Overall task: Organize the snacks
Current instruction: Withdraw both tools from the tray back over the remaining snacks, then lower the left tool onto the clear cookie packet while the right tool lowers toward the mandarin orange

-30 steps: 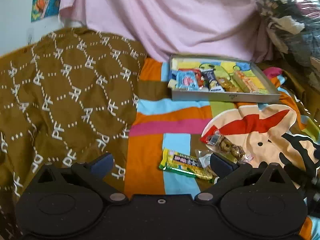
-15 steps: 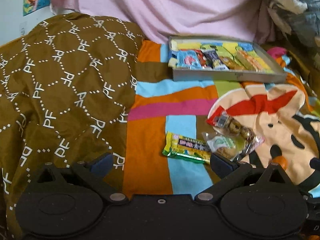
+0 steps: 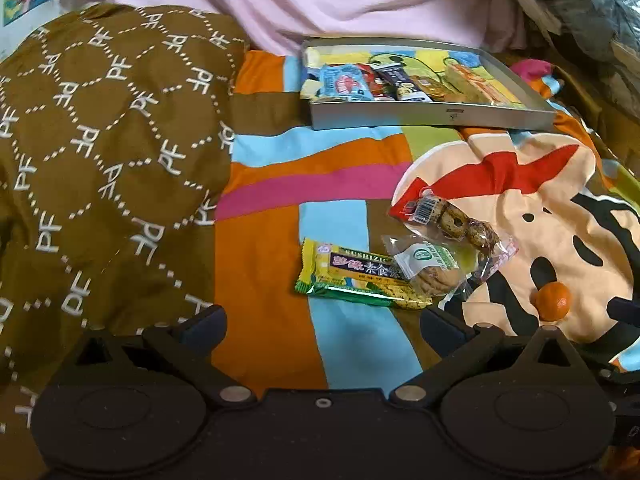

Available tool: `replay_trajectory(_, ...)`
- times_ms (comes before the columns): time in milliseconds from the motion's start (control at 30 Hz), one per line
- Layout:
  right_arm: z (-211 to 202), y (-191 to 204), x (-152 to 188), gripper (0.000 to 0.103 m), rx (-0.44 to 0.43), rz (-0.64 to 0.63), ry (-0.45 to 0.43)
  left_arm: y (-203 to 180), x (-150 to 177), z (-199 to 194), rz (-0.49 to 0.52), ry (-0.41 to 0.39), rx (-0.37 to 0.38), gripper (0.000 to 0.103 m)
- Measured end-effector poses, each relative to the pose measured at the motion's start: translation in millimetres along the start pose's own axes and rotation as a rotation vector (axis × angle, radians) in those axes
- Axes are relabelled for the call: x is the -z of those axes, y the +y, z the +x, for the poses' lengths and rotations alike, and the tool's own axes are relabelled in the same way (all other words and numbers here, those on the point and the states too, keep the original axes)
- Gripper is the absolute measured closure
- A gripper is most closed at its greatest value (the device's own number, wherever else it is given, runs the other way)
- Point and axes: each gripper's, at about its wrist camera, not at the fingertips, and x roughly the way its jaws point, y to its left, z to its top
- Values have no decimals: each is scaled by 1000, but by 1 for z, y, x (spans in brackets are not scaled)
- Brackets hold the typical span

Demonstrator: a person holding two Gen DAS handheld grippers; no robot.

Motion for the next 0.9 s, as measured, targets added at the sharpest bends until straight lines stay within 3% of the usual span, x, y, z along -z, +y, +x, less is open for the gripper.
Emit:
replay_trajectory(267, 11, -12, -3, 0, -56, 20, 28, -12, -17, 21, 128, -61, 90, 1)
replay_trajectory(567, 26, -24, -5, 0, -17, -11, 22, -28, -31, 46, 304, -158, 250, 1)
replay_trajectory(700, 31, -27, -4, 0, -17, -12, 39, -30, -34, 62, 372, -112, 366, 1)
replay_trajectory(900, 37, -31, -5, 0, -41, 0, 53, -31, -33, 87, 447, -36, 457, 1)
